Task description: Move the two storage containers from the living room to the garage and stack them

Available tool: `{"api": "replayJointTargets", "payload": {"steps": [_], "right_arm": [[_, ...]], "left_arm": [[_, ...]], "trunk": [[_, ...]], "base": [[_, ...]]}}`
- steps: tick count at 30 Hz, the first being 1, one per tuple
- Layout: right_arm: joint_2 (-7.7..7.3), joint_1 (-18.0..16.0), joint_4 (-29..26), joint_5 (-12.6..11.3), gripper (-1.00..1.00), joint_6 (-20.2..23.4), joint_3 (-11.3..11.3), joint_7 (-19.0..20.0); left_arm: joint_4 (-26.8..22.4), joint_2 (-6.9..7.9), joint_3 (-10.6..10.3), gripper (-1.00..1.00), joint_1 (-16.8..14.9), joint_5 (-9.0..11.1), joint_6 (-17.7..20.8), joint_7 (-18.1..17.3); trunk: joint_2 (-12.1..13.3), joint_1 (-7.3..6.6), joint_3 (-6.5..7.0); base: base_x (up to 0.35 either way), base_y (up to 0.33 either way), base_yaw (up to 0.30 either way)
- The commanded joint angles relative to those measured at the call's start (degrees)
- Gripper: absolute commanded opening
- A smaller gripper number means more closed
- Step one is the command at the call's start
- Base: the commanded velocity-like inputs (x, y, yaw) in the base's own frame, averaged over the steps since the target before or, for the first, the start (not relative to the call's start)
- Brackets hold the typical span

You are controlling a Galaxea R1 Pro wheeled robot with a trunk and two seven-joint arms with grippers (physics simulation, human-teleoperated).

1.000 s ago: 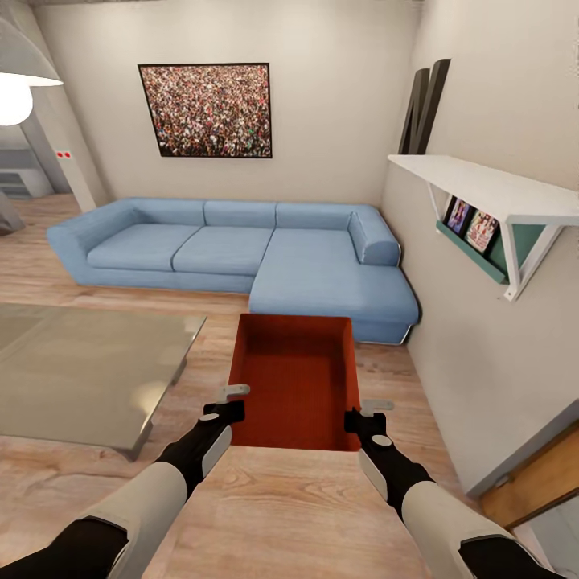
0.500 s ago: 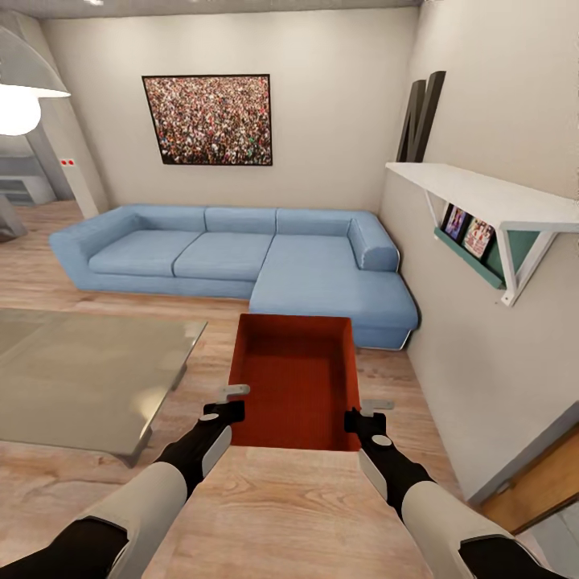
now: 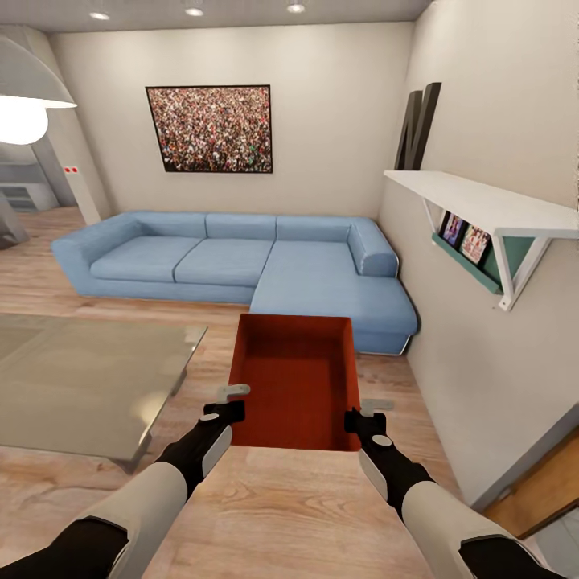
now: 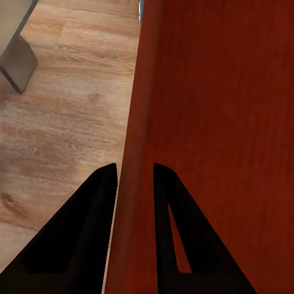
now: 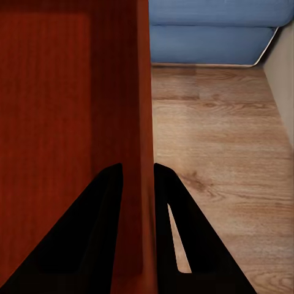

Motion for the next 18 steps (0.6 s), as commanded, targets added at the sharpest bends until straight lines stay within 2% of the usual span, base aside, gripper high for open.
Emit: {"api": "replayJointTargets", "payload": {"steps": [1,18], "right_arm": [[-0.06,-0.10,-0.20,0.25,-1.00,-0.35,-1.09,-4.98],[-0.02,-0.10,-0.20,0.25,-1.00,-0.35,-1.09,-4.98]], "left_arm": [[2.25,0.76,-0.13,-1.00,0.00,0.29,0.39,2.02],[2.26,0.76,-0.13,-1.00,0.00,0.29,0.39,2.02]], "trunk": [[-0.05,0.01,0.04],[-0.05,0.01,1.56]], "base": [[0.000,0.000,0.000],[0.000,0.000,0.000]]}}
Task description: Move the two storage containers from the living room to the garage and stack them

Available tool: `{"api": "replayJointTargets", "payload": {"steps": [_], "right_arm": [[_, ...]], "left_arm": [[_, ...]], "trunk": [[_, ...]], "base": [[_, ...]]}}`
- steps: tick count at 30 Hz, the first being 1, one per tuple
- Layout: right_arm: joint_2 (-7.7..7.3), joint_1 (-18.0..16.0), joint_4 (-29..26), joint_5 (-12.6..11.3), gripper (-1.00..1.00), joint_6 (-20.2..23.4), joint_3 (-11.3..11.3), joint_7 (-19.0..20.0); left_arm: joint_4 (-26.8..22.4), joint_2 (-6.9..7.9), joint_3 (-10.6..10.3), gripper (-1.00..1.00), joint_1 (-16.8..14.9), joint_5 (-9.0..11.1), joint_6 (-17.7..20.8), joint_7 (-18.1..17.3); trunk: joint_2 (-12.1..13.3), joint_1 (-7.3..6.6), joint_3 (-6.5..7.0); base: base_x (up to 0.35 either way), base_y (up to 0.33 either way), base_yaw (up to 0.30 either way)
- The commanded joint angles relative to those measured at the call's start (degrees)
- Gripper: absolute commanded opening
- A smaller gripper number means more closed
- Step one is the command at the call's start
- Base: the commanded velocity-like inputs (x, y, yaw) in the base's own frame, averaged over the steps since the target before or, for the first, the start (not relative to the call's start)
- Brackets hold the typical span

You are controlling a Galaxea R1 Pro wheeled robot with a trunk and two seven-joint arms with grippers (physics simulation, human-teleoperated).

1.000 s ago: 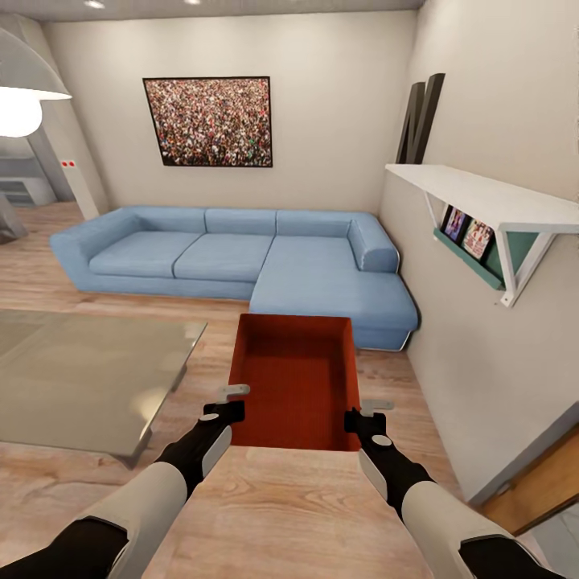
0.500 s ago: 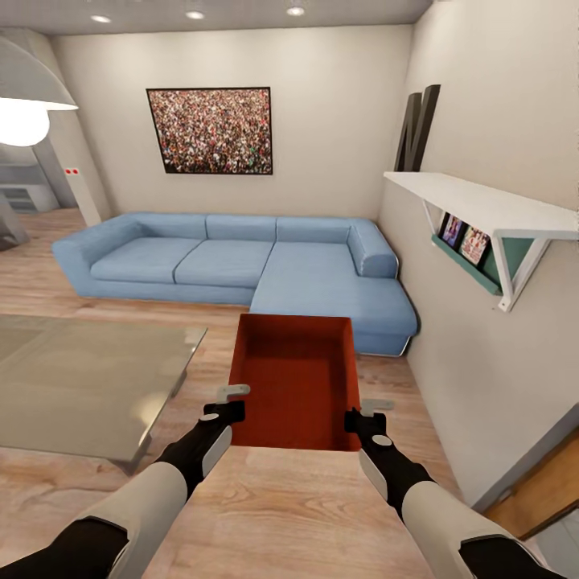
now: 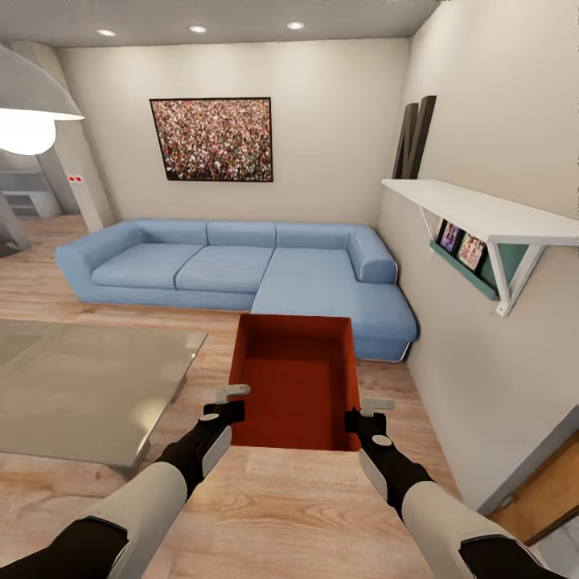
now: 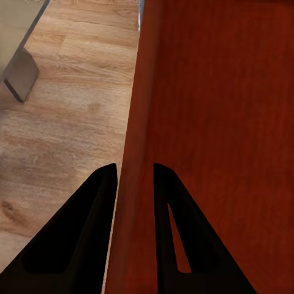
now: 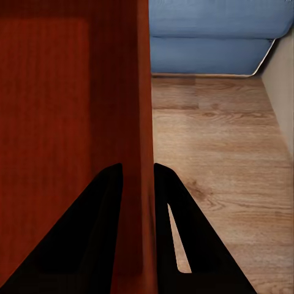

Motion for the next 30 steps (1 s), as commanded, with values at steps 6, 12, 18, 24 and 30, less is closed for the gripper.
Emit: {"api": "replayJointTargets", "payload": {"steps": [6,12,18,24,30], "right_arm": [[-0.07,-0.10,-0.20,0.23,-1.00,-0.35,-1.11,-4.93],[-0.05,-0.10,-0.20,0.24,-1.00,-0.35,-1.11,-4.93],[-0.04,-0.10,-0.20,0.23,-1.00,-0.35,-1.11,-4.93],[-0.07,-0.10,-0.20,0.24,-1.00,-0.35,-1.11,-4.93],[-0.09,-0.10,-0.20,0.20,-1.00,-0.35,-1.11,-4.93]], "left_arm": [[2.30,0.73,-0.14,-1.00,0.00,0.28,0.39,2.06],[2.34,0.73,-0.15,-1.00,0.00,0.28,0.39,2.06],[2.34,0.72,-0.14,-1.00,0.00,0.28,0.39,2.06],[2.39,0.67,-0.16,-1.00,0.00,0.29,0.39,2.05],[2.35,0.69,-0.18,-1.00,0.00,0.28,0.39,2.05]], "trunk": [[-0.05,0.01,0.48],[-0.05,0.01,1.02],[-0.05,0.01,1.56],[-0.05,0.01,2.09],[-0.05,0.01,2.63]], "base": [[0.000,0.000,0.000],[0.000,0.000,0.000],[0.000,0.000,0.000],[0.000,0.000,0.000],[0.000,0.000,0.000]]}}
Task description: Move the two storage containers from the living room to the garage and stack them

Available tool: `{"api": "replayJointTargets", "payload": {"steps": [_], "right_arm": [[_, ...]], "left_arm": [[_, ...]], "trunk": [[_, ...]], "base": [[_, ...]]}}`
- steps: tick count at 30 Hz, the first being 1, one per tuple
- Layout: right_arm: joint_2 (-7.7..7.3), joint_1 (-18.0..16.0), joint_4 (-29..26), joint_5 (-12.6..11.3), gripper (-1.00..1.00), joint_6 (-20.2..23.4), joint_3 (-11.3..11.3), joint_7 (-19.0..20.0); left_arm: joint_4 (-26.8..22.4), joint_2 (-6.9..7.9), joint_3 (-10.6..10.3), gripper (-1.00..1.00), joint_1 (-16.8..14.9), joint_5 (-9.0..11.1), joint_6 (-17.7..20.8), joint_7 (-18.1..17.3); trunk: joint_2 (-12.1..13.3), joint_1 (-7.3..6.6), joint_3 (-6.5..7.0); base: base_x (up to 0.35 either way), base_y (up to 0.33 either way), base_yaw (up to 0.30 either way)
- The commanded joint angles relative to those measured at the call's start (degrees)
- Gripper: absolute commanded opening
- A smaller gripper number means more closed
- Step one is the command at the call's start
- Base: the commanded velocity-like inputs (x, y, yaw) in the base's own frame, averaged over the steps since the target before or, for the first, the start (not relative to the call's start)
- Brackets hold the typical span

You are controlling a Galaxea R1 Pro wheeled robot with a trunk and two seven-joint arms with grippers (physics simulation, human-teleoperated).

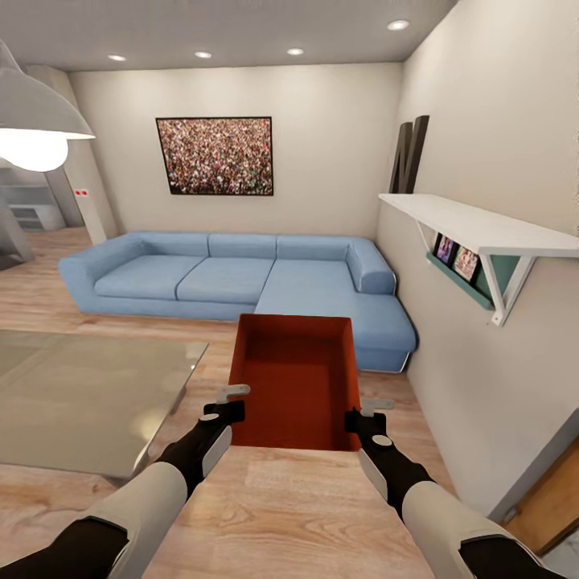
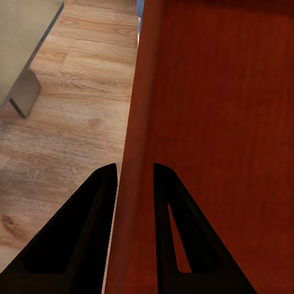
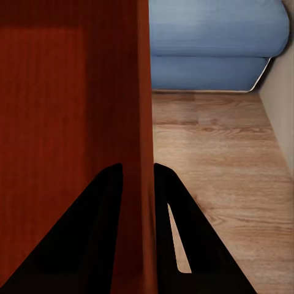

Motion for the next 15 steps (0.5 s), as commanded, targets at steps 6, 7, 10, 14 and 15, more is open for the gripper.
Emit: {"api": "replayJointTargets", "payload": {"steps": [6,7,10,14,15], "right_arm": [[-0.03,-0.10,-0.20,0.22,-1.00,-0.33,-1.12,-4.97],[-0.05,-0.10,-0.20,0.22,-1.00,-0.34,-1.12,-4.97],[-0.04,-0.10,-0.20,0.23,-1.00,-0.35,-1.12,-4.97],[-0.06,-0.10,-0.20,0.22,-1.00,-0.34,-1.12,-4.97],[-0.05,-0.10,-0.20,0.22,-1.00,-0.33,-1.12,-4.97]], "left_arm": [[2.42,0.67,-0.17,-1.00,0.00,0.27,0.39,1.97],[2.42,0.67,-0.17,-1.00,0.00,0.29,0.39,1.95],[2.43,0.67,-0.18,-1.00,0.00,0.29,0.39,2.00],[2.43,0.67,-0.19,-1.00,0.00,0.27,0.39,2.01],[2.44,0.67,-0.19,-1.00,0.00,0.30,0.39,2.01]], "trunk": [[-0.05,0.01,0.48],[-0.05,0.01,0.57],[-0.05,0.01,0.84],[-0.05,0.01,1.19],[-0.05,0.01,1.28]], "base": [[0.000,0.000,0.000],[0.000,0.000,0.000],[0.000,0.000,0.000],[0.000,0.000,0.000],[0.000,0.000,0.000]]}}
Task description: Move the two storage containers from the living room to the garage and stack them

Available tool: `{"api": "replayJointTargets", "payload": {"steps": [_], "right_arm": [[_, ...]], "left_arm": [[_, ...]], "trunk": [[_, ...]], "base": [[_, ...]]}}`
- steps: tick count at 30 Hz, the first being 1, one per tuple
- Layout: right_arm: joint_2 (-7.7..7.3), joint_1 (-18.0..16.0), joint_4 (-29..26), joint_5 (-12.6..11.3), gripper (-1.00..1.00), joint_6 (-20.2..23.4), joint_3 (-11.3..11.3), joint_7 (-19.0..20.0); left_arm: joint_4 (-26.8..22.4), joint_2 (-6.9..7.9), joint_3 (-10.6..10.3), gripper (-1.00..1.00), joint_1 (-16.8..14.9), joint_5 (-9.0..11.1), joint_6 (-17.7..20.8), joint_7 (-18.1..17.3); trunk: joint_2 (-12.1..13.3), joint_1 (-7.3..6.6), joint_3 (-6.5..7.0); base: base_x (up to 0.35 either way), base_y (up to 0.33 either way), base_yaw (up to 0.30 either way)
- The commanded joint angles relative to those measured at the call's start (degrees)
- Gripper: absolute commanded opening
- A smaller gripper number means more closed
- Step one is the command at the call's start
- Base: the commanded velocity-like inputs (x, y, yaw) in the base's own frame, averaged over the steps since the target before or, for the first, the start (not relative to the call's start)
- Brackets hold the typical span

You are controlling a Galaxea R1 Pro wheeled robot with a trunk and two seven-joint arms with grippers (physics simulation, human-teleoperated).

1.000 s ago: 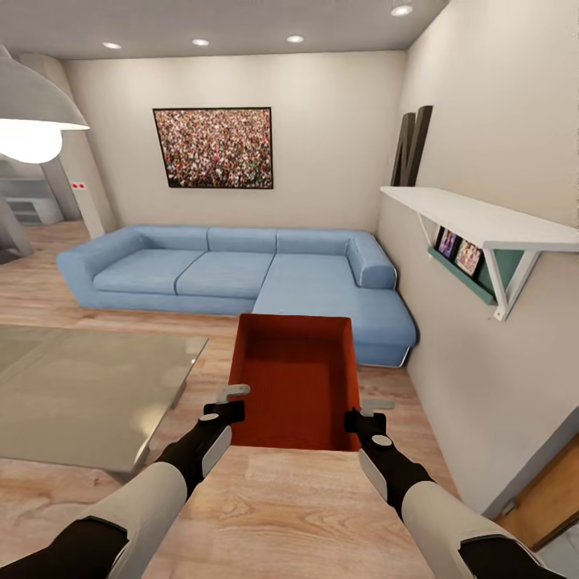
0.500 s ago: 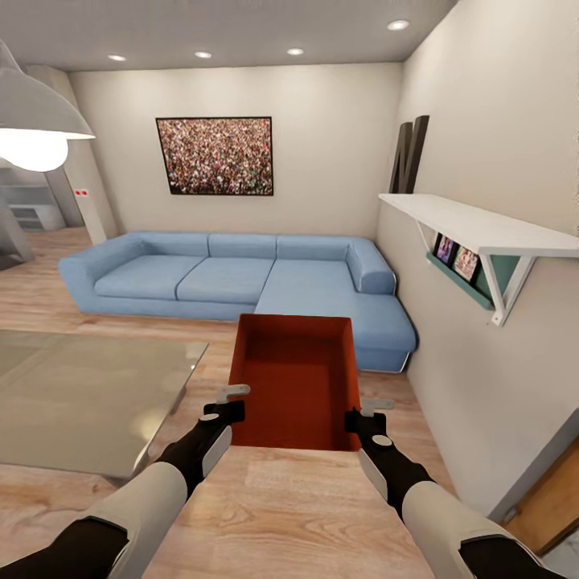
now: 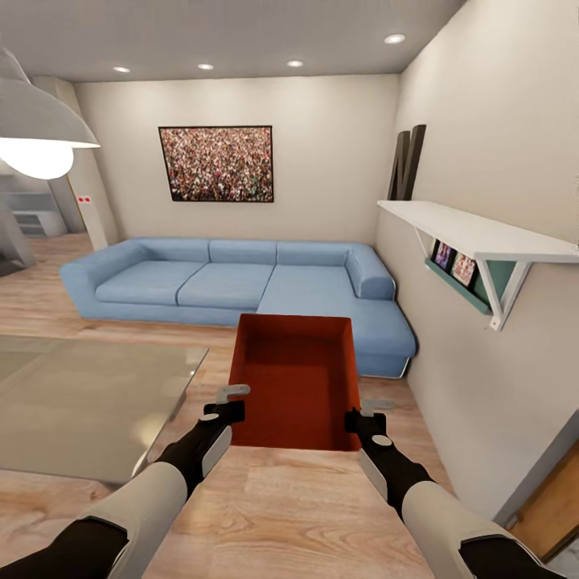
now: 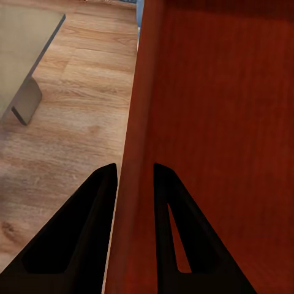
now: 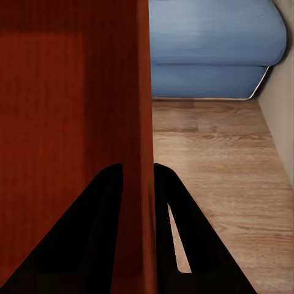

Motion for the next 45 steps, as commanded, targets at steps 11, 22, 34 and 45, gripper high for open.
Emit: {"api": "replayJointTargets", "payload": {"steps": [11,22,34,45], "right_arm": [[-0.04,-0.10,-0.19,0.22,-1.00,-0.29,-1.12,-4.96],[-0.03,-0.10,-0.19,0.22,-1.00,-0.28,-1.12,-4.96],[-0.08,-0.10,-0.19,0.22,-1.00,-0.16,-1.12,-4.88],[0.00,-0.10,-0.19,0.22,-1.00,-0.19,-1.12,-4.99]], "left_arm": [[2.36,0.64,-0.16,-1.00,0.00,0.23,0.39,2.03],[2.26,0.64,-0.16,-1.00,0.00,0.23,0.39,2.02],[2.16,0.64,-0.16,-1.00,0.00,0.23,0.39,2.03],[2.16,0.64,-0.16,-1.00,0.00,0.23,0.39,2.03]], "trunk": [[-0.05,0.01,0.92],[-0.05,0.01,1.91],[-0.05,0.01,2.13],[-0.05,0.01,2.13]], "base": [[0.000,0.000,0.000],[0.000,0.000,0.000],[0.000,0.000,0.000],[0.000,0.000,0.000]]}}
